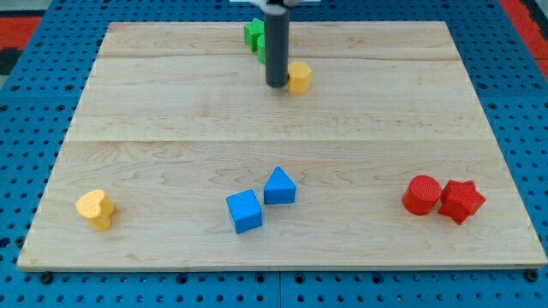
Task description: Move the hexagon vertical to the top of the cube
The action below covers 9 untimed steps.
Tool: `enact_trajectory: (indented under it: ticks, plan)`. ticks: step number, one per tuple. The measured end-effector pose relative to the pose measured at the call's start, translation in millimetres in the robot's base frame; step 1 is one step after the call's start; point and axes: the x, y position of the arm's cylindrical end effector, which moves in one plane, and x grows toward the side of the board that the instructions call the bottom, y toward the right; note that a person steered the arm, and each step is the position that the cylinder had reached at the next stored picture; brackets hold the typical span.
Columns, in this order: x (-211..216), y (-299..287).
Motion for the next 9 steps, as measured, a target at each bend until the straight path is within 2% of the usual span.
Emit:
enact_trajectory:
  ticks: [1,2,3,4,5,6,8,9]
  plan:
    - [-13.4,20.5]
    - [-38.8,65.7]
    - [-19.3,100.9]
    - [33.2,18.8]
    - [22.1,23.8]
    - [-5.4,-13.6]
    - [114.6,-13.7]
    - [117.7,1.9]
